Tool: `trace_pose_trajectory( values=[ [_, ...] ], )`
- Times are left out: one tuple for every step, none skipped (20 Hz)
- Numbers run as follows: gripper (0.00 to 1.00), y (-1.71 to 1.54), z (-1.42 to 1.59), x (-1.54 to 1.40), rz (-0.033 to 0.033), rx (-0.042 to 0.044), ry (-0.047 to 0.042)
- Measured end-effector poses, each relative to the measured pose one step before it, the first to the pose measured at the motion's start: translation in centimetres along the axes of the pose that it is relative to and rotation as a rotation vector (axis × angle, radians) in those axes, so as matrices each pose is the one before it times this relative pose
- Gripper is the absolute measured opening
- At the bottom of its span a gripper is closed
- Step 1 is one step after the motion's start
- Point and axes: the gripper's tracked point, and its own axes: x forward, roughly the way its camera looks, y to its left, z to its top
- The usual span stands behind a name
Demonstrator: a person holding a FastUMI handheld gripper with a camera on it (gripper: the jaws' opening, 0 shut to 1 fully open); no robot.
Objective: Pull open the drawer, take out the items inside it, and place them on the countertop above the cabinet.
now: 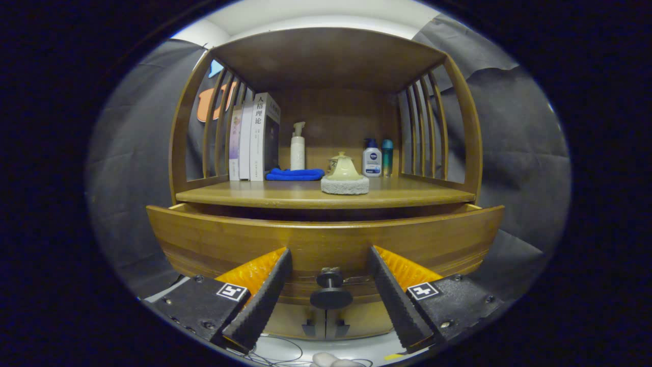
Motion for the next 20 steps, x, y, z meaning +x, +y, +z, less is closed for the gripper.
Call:
trace_pose_trajectory(
  values=[
    [0.99,0.02,0.106,0.382,0.0016,0.00353,-0.00653],
    [0.99,-0.001,0.015,0.496,0.00069,-0.0028,-0.00768],
    [0.99,-0.024,0.067,0.473,-0.00039,-0.0026,-0.00652],
    [0.99,0.054,0.039,0.382,-0.00052,0.00053,-0.00452],
    [0.99,0.015,0.056,0.374,0.00017,0.0015,-0.00108],
    [0.99,0.002,0.049,0.382,0.00056,0.00236,0.00109],
    [0.99,0.03,0.092,0.412,-0.0003,0.00219,0.00014],
    [0.99,-0.003,0.059,0.469,-0.00031,-0.00325,-0.00233],
    [0.99,-0.028,0.083,0.376,-0.0003,-0.00483,-0.0002],
    [0.99,0.024,-0.043,0.29,0.00004,0.00155,0.00088],
    [0.99,0.017,0.117,0.437,0.00067,0.00005,-0.00299],
    [0.99,0.026,0.013,0.589,0.00099,-0.00123,0.0021],
    [0.99,0.007,0.152,0.138,-0.00086,0.00066,0.00237],
    [0.99,0.182,-0.089,0.09,-0.00052,0.00109,-0.0059],
    [0.99,-0.186,-0.004,-0.214,-0.0034,-0.01143,-0.01397],
    [0.99,-0.015,-0.106,0.211,0.00399,0.005,-0.00946],
    [1.0,0.142,0.2,-0.026,0.00503,0.0134,-0.02059],
    [1.0,-0.017,-0.171,0.07,0.00107,-0.00204,-0.00465],
    [1.0,0.014,0.066,0.136,-0.00142,-0.00111,-0.00522],
    [1.0,-0.085,-0.018,-0.079,-0.00075,-0.00246,-0.00029]
  ],
)
